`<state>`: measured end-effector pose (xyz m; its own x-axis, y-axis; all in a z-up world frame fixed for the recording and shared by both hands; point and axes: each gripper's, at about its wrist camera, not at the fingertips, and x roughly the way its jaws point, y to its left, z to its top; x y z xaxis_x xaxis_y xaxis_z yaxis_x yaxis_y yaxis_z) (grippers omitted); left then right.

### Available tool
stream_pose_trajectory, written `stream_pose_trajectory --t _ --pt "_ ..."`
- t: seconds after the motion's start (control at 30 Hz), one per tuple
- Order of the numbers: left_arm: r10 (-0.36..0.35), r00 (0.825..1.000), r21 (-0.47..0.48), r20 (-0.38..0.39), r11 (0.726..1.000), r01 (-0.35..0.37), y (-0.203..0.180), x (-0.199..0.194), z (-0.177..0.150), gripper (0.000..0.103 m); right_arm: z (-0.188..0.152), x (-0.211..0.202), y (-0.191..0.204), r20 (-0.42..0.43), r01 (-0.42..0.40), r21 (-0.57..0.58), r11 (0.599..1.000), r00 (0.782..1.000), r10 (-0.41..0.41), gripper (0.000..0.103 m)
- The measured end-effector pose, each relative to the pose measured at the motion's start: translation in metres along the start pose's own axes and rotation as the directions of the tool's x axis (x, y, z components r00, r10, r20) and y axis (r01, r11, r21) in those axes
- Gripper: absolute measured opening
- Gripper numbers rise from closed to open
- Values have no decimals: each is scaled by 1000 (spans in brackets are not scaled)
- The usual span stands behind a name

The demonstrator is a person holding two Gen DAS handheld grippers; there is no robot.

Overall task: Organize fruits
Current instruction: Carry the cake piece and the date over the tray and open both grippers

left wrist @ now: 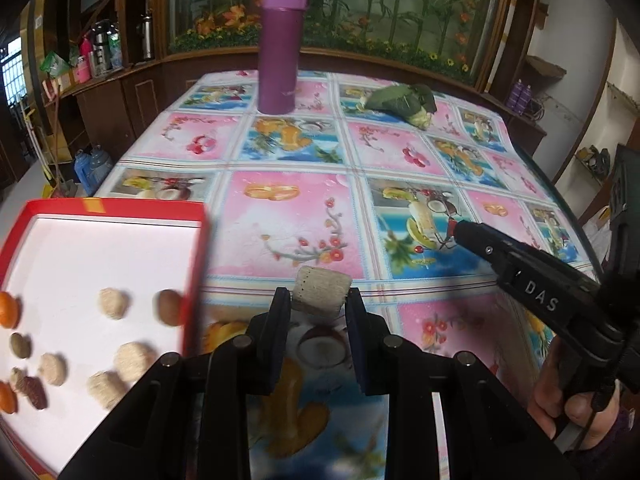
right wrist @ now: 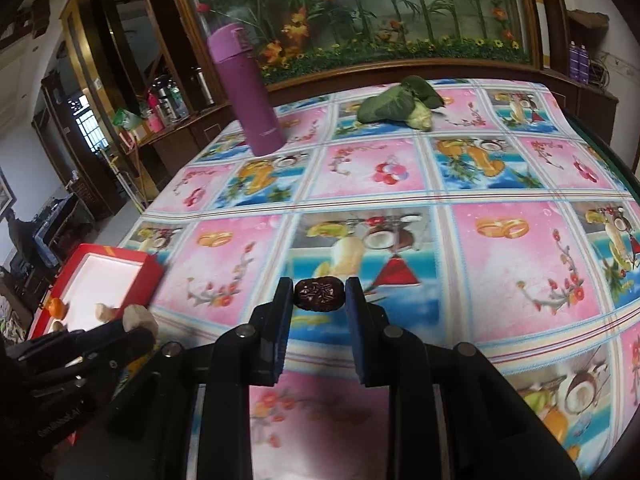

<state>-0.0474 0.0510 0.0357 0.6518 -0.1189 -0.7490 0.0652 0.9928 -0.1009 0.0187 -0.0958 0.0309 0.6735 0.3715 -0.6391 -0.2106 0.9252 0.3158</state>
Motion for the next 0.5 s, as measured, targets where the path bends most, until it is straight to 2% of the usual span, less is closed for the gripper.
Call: stream_pose_trajectory --t 0.23,0.5 --pt "108 990 -46 93 994 -104 41 -39 2 27 -6 -3 49 2 -85 -18 996 996 85 29" --pt "263 954 -138 144 960 -244 109 -63 2 27 -7 14 126 -48 -189 -82 979 981 186 29"
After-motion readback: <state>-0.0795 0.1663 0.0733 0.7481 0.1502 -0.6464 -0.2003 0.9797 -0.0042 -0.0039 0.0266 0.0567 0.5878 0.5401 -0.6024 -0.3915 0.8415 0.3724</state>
